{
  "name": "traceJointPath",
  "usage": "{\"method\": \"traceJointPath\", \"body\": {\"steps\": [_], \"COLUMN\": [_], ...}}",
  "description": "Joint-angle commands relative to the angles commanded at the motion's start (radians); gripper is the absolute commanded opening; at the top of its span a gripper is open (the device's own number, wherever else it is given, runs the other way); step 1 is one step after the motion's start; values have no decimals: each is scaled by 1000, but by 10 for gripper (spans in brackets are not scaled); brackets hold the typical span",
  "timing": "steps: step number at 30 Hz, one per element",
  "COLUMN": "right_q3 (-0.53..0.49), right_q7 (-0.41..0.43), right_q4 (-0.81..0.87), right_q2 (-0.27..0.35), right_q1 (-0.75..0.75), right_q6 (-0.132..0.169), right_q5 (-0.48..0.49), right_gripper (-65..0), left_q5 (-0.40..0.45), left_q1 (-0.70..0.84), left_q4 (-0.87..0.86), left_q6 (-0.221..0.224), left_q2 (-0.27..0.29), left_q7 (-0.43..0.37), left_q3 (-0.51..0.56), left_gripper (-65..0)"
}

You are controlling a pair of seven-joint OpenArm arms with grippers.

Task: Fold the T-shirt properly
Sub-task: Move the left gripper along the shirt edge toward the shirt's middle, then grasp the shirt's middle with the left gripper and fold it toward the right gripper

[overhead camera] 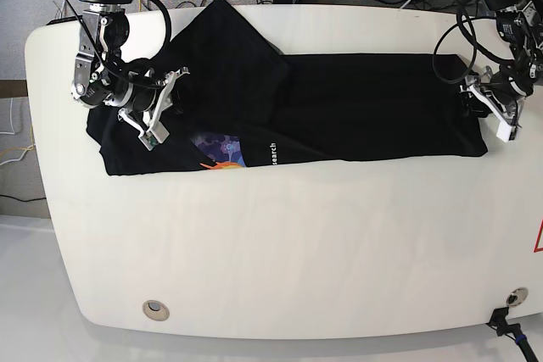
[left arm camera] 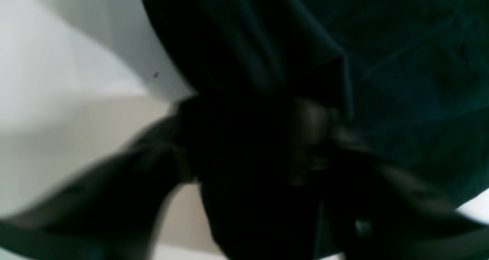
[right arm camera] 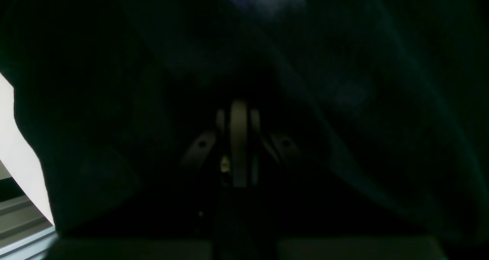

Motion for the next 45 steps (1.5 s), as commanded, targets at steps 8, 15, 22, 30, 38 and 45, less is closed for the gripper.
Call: {"method": "traceJointPath", "body": {"steps": [8,15,22,30,38,45], "right_q3": [0,0,0,0,0,0], "right_q7": [0,0,0,0,0,0], "right_q4": [0,-2,-2,-2,-2,-2], "right_q2": [-2,-3,-3,-5,-31,-32], "right_q1": [0,0,2,2,2,12], "right_q6": [0,0,0,0,0,0], "right_q5": [0,0,0,2,2,2], "right_gripper": [-650,-650,-650,-650,-650,-650], "left_q5": [0,-2,6,5,-2,-95], "left_q1": [17,6,-40,-40,-83,-137], "left_q4": [158,476,509,470,362,270], "left_q6": [0,0,0,0,0,0], "left_q2": [29,147,316,515,515,515], "left_q7": [15,219,298,298,285,284], "left_q3": [9,11,163,255,307,321], "left_gripper": [-650,-650,-650,-650,-650,-650]}}
